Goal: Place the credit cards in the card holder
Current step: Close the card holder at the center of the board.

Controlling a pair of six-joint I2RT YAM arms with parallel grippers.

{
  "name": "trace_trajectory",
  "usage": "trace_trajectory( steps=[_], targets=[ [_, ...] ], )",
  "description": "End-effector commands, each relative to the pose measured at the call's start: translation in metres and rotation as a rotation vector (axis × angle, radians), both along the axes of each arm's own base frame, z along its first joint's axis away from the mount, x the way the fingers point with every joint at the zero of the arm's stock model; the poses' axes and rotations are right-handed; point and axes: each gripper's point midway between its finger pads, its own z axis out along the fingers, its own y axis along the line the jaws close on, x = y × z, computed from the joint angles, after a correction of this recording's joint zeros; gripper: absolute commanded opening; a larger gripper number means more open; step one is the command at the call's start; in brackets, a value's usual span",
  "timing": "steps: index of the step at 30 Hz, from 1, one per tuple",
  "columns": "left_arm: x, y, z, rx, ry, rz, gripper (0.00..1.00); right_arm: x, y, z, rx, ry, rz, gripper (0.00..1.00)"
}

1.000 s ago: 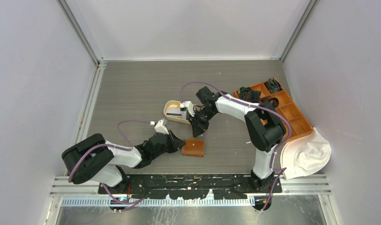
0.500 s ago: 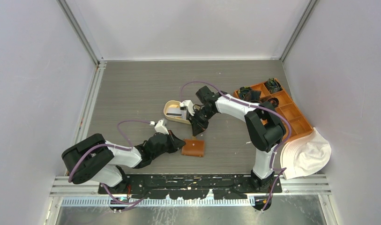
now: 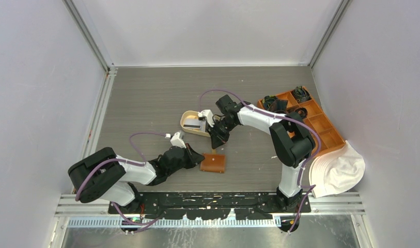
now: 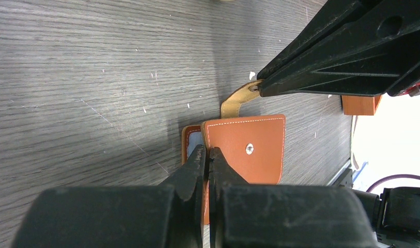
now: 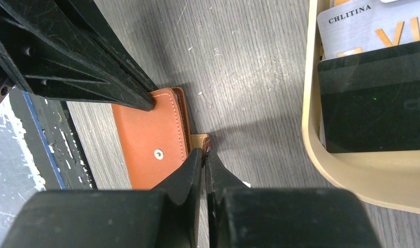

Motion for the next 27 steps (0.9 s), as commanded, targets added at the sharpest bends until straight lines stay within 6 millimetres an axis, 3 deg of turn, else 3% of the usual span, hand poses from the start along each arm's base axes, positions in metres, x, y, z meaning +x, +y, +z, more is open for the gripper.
trace_trajectory(
  steps=[1, 4, 14, 19, 23, 27],
  targets=[
    [-0.0025, -0.0018, -0.0003, 0.019, -0.007, -0.025, 0.00, 0.0055, 0.0047, 0.0245, 0.050, -0.058, 0.013, 0.12],
    [-0.0023, -0.0013, -0.0007, 0.022, -0.007, -0.024, 0.00, 0.0051, 0.0041, 0.0277, 0.055, -0.061, 0.015, 0.19],
    [-0.0017, -0.0011, 0.0000, 0.023, -0.009, -0.022, 0.00, 0.0050, 0.0031, 0.0323, 0.058, -0.066, 0.023, 0.19],
    [-0.0016, -0.0021, 0.0004, 0.022, -0.009, -0.025, 0.00, 0.0034, 0.0033, 0.0295, 0.056, -0.048, 0.026, 0.14],
    [-0.0017, -0.0015, 0.0000, 0.024, -0.009, -0.024, 0.00, 0.0020, 0.0034, 0.0291, 0.056, -0.040, 0.031, 0.01],
    [-0.0018, -0.0016, 0.0006, 0.020, -0.006, -0.022, 0.00, -0.0005, 0.0019, 0.0309, 0.062, -0.047, 0.047, 0.01]
  ],
)
